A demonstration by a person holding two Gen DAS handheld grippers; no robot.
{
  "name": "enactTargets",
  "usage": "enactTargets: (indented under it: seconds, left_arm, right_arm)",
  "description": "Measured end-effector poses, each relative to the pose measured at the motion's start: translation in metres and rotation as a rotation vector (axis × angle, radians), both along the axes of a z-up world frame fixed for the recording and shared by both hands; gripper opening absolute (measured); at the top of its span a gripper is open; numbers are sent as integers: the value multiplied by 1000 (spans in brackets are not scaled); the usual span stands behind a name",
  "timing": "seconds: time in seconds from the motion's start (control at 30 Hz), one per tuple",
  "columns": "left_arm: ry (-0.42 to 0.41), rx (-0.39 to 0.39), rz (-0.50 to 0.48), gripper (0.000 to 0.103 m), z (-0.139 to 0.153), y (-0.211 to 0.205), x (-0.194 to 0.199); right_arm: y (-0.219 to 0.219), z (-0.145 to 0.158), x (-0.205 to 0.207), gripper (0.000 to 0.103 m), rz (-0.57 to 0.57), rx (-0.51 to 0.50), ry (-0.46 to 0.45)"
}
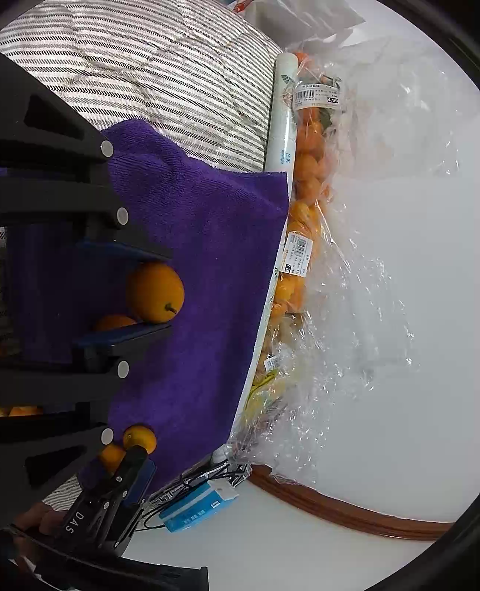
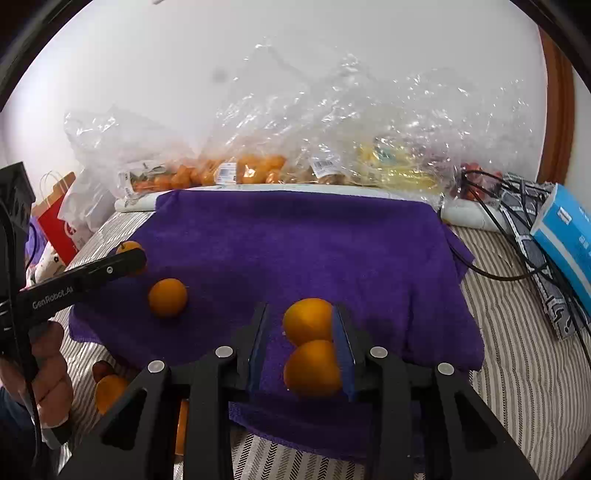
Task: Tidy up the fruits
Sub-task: 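Open both grippers to set the oranges onto the purple towel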
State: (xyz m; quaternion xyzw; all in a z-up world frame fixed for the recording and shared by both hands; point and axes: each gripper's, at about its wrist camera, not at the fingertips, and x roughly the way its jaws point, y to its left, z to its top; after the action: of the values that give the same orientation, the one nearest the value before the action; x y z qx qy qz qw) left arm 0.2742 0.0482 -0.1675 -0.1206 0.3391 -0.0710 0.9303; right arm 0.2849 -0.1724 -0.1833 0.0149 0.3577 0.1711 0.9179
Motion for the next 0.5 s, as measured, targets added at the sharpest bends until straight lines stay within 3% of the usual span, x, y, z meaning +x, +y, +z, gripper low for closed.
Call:
enactTargets:
  seconds: [0.17, 0.3, 0.5]
  left_arm:
    - [-4, -8, -8, 32, 1, -1, -1]
    - [-34, 4, -6, 46, 5, -3, -4]
    - [-47, 18, -12, 47, 7, -7, -7]
  right_arm:
    - [-2, 4, -3, 35, 1, 12, -26]
    - [-6, 6, -3, 40, -18, 21, -36]
    - [-8, 13, -9, 45, -34, 28, -66]
